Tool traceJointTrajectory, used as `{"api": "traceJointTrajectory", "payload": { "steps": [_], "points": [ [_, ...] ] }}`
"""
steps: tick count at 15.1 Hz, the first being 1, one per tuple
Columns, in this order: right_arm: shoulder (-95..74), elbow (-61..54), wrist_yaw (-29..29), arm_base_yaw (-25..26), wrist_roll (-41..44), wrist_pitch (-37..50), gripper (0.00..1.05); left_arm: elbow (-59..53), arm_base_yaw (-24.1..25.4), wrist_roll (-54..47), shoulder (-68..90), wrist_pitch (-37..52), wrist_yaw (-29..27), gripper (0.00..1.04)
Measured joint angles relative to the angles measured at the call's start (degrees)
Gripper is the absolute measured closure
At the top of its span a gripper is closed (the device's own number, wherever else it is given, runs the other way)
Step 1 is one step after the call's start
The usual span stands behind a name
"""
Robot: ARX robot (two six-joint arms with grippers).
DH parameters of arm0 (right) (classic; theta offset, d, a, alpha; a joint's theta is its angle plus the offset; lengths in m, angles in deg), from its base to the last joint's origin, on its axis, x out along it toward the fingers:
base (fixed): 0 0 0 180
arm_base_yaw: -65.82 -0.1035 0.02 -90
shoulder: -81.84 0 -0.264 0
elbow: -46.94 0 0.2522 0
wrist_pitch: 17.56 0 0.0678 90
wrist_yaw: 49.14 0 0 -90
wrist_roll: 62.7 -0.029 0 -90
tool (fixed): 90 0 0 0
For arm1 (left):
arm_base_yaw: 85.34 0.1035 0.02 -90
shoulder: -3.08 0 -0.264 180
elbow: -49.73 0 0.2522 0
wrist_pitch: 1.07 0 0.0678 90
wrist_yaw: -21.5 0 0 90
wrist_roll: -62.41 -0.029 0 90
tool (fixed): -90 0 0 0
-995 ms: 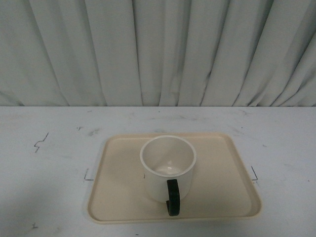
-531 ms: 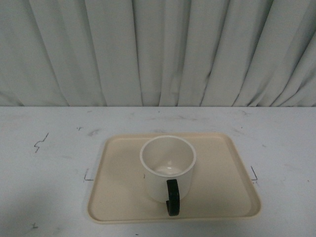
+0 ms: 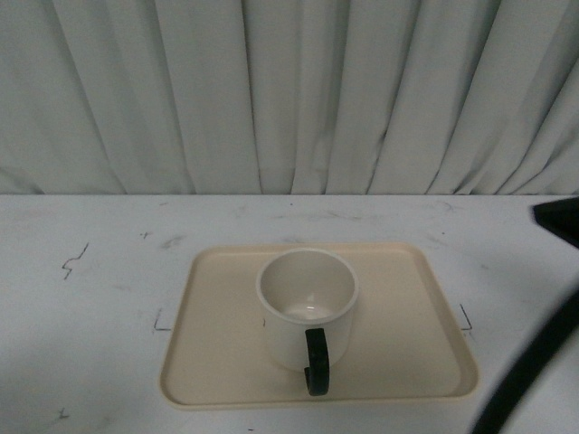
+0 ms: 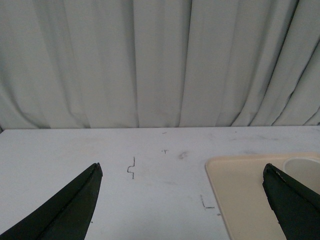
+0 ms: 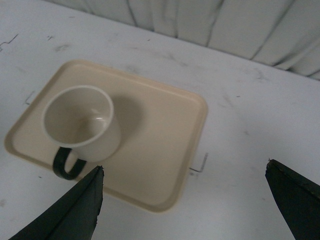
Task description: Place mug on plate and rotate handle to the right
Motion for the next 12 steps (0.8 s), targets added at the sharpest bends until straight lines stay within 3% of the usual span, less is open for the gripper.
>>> {"api": "traceJointTrajectory", "payload": {
  "steps": [4, 7, 12],
  "points": [
    [-30.64, 27.02, 2.97, -8.76, -17.84, -16.04, 0.06, 0.00, 0.00, -0.02, 0.00, -0.02, 0.00, 0.07],
    [-41.42, 33.09, 3.26, -13.44, -29.99, -17.16, 0.06, 0.00, 0.00, -0.02, 0.00, -0.02, 0.02, 0.07],
    [-47.89, 36.52, 6.54, -16.31, -37.75, -15.74, 0.06, 0.00, 0.00, -0.02, 0.00, -0.02, 0.02, 0.07]
  ]
}}
